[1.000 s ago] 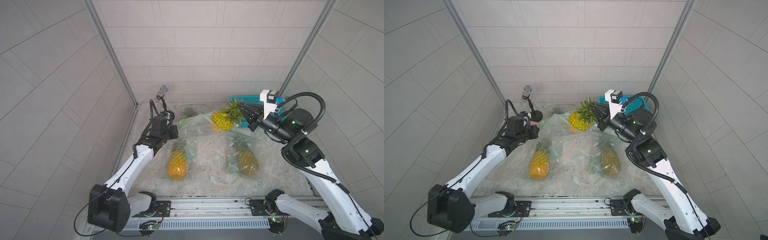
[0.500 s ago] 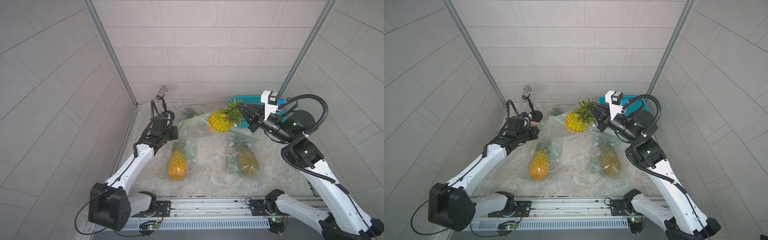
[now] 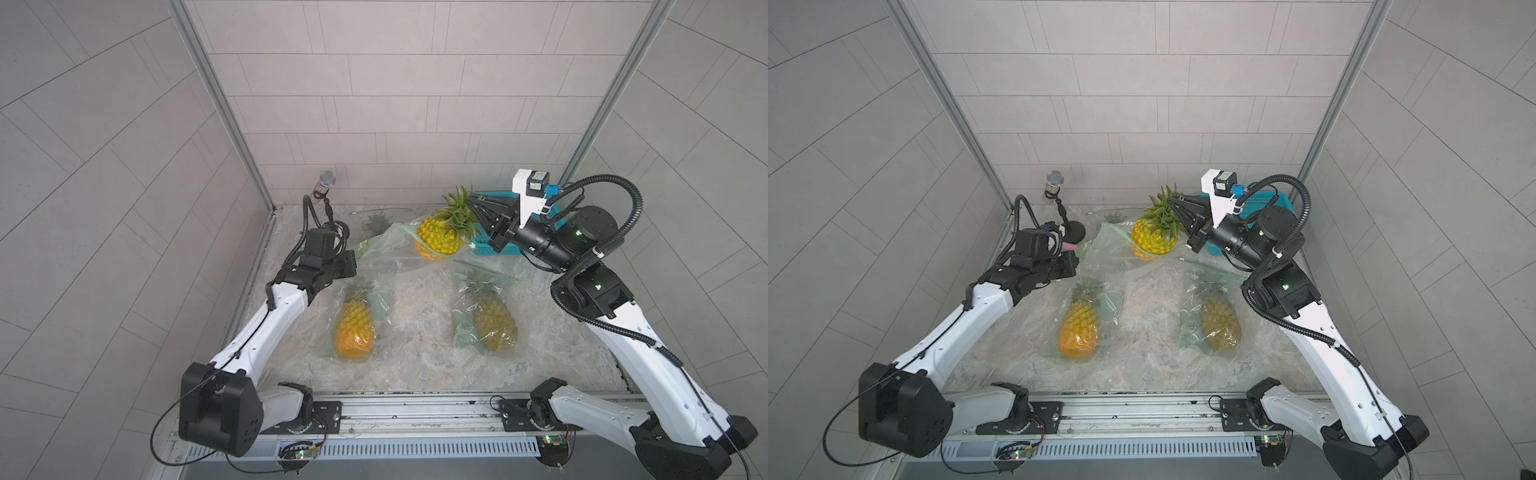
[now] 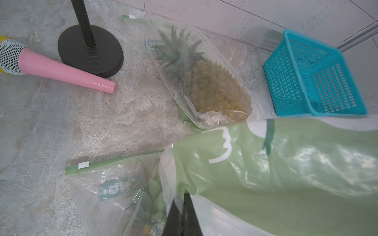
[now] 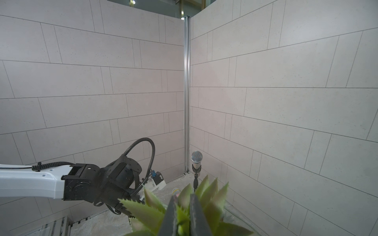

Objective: Open the zip-top bag and take out the pineapple
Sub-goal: Pick up the pineapple from the zipper food storage bag.

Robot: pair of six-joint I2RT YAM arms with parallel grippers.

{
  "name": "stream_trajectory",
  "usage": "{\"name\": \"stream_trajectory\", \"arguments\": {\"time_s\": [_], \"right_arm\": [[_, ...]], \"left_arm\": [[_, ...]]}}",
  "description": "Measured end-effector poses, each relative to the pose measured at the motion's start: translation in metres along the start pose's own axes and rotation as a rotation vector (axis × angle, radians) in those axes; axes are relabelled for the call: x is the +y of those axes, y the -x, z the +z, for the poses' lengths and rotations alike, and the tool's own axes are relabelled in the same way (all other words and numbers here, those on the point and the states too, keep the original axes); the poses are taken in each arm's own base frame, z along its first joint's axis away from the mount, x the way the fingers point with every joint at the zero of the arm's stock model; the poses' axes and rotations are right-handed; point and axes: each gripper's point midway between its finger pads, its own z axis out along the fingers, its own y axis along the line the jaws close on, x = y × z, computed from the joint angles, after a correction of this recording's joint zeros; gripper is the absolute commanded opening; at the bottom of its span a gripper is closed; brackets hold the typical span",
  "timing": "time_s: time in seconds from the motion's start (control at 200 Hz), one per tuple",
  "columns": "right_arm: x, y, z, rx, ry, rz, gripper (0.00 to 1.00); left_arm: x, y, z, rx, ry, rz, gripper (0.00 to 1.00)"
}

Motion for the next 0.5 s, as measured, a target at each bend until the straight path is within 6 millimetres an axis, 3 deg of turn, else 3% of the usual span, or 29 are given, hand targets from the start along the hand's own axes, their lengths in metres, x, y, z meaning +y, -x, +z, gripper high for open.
{"name": "stream_trajectory", "arguments": {"time_s": [0.315, 0.5], "right_arm": [[0.005, 0.023, 0.004, -0.061, 0.03, -0.036, 0.0], [0.007, 0.025, 0.003, -0.067, 0.043, -0.043, 0.0]], "left_arm": [[-0.003, -0.004, 0.005, 0.044, -0.014, -0.006, 0.0], [-0.003, -0.003, 0.003, 0.047, -0.013, -0.007, 0.0]]}}
